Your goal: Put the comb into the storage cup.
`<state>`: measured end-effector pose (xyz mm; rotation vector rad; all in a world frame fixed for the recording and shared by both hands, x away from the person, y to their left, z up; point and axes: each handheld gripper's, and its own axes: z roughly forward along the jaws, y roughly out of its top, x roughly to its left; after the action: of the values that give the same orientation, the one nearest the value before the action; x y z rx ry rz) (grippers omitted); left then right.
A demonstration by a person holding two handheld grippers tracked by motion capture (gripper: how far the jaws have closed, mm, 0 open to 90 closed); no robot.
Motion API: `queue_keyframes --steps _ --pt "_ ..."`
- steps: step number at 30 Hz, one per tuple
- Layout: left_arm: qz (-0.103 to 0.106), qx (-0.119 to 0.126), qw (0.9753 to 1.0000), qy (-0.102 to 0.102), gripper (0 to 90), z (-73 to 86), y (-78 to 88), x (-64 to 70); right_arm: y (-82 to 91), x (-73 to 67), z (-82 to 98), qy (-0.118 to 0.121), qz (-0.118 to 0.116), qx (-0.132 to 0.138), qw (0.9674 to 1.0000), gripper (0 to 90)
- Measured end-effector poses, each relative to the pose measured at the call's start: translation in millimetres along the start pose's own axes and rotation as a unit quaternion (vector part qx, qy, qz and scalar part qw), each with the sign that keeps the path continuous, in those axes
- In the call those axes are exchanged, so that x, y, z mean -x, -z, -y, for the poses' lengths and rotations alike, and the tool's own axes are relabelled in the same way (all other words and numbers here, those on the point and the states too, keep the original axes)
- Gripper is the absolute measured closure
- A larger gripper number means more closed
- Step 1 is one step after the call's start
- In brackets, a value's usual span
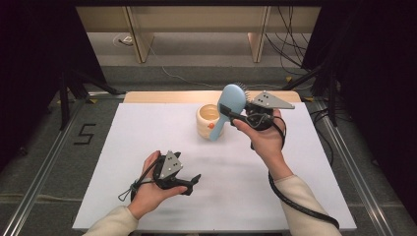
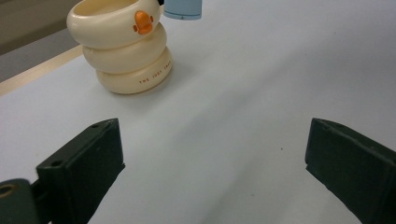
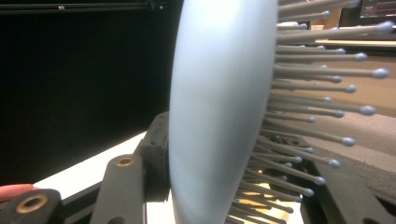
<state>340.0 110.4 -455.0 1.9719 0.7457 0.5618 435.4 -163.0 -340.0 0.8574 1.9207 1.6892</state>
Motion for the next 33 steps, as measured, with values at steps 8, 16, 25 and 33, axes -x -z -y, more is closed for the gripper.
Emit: queue_keyframes --steps 8,16,25,33 --pt "0.002 0.001 1.0000 0.000 3.8 -0.2 0.0 0.6 -0.8 1.0 -0.7 0.001 0.003 0.000 1.0000 51.3" --pt "-0.001 0.004 1.0000 0.003 4.4 -0.5 0.4 0.6 -0.4 2.6 -2.9 0.001 0.006 0.003 1.0000 51.2" --pt "-0.002 0.005 1.0000 0.004 4.9 -0.8 1.1 0.1 -4.3 0.6 -1.7 -0.001 0.008 -0.002 1.0000 51.2" --pt "-0.002 0.006 1.0000 0.005 5.3 -0.8 1.1 0.0 -7.9 -1.2 -2.8 -0.001 0.006 0.000 1.0000 51.2"
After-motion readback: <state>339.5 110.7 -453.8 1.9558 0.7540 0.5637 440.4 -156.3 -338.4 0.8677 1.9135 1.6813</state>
